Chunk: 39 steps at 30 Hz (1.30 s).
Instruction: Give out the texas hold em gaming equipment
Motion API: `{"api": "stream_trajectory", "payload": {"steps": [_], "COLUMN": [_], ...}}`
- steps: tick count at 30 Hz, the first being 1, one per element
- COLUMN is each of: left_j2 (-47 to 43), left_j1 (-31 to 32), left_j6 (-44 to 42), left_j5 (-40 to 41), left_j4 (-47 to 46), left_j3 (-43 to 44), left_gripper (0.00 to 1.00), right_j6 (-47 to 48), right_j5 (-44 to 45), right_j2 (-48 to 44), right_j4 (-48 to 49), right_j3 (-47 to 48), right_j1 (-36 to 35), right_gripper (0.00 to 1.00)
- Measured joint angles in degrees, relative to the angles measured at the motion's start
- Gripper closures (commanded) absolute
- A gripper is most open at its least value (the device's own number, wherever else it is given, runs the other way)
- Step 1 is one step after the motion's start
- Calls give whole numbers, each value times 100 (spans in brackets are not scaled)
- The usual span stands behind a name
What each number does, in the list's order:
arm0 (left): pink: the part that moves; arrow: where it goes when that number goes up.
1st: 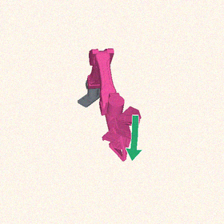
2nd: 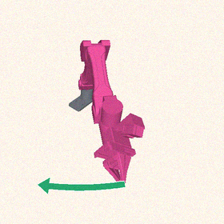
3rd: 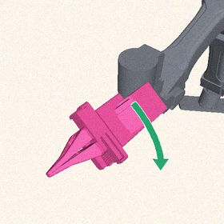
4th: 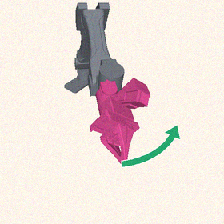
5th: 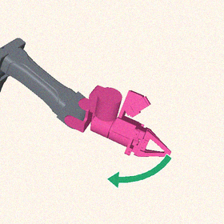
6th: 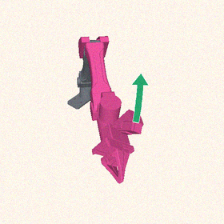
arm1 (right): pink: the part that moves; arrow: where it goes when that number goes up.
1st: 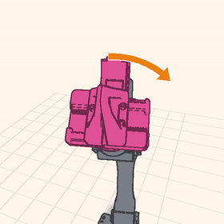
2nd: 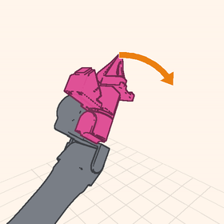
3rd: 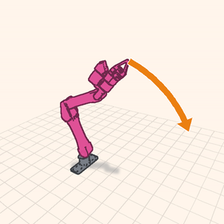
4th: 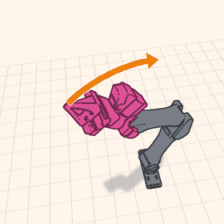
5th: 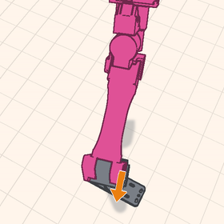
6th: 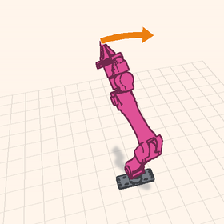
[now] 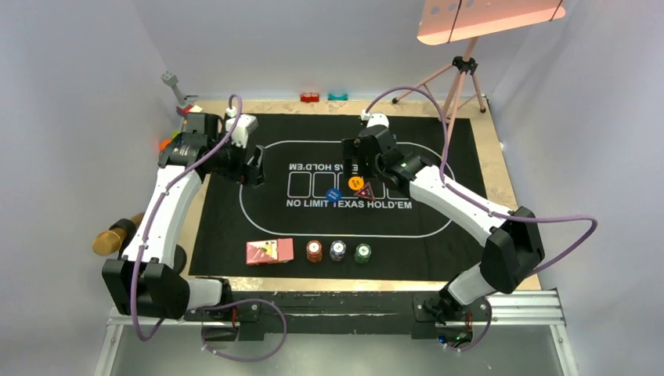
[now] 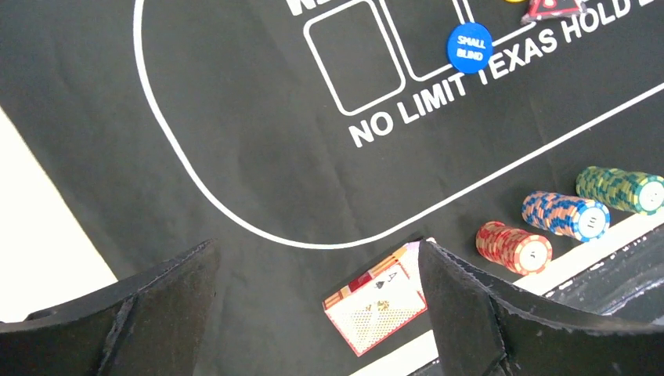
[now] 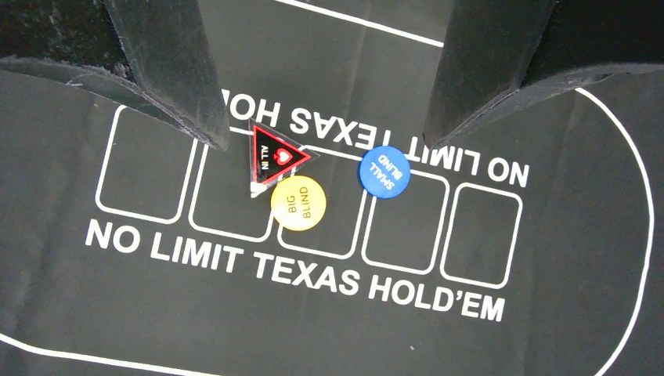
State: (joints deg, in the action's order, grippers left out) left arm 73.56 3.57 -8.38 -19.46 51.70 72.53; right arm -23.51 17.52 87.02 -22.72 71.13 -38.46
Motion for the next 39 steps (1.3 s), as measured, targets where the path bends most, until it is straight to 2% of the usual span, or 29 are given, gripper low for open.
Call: {"api": "stream_trajectory", "payload": {"steps": [6,12,21,24,33,39], "left_j2": [372,914,2321,2767,3648,4273], "left_j1": [284,979,1910,2236,3130,3407], "left_j6": [-173,-284,-612,-748,-1023,-1029], "left_j5": [-251,-269,-11,122,603,798], "left_j4": [48,-2,-343,-468,-791,-1014], "left_j3": [181,498,1097,1290,1867,2212], "left_gripper": [0,0,0,1,7,13], "right_j6": [0,-11,-179,-221,-389,-461], "right_j5": [87,151,-153,-197,-203,-203], "right_j2": [-195,-577,-1722,-1947,-2365,-2837], "right_j4": [-2,-26,-50,-59,-79,-90], "right_j3": [-17,-243,-1014,-1169,-1388,-1449], "right_j1": [0,83,1139,1198,1237,1412], "right_gripper": [2,2,2,2,6,8]}}
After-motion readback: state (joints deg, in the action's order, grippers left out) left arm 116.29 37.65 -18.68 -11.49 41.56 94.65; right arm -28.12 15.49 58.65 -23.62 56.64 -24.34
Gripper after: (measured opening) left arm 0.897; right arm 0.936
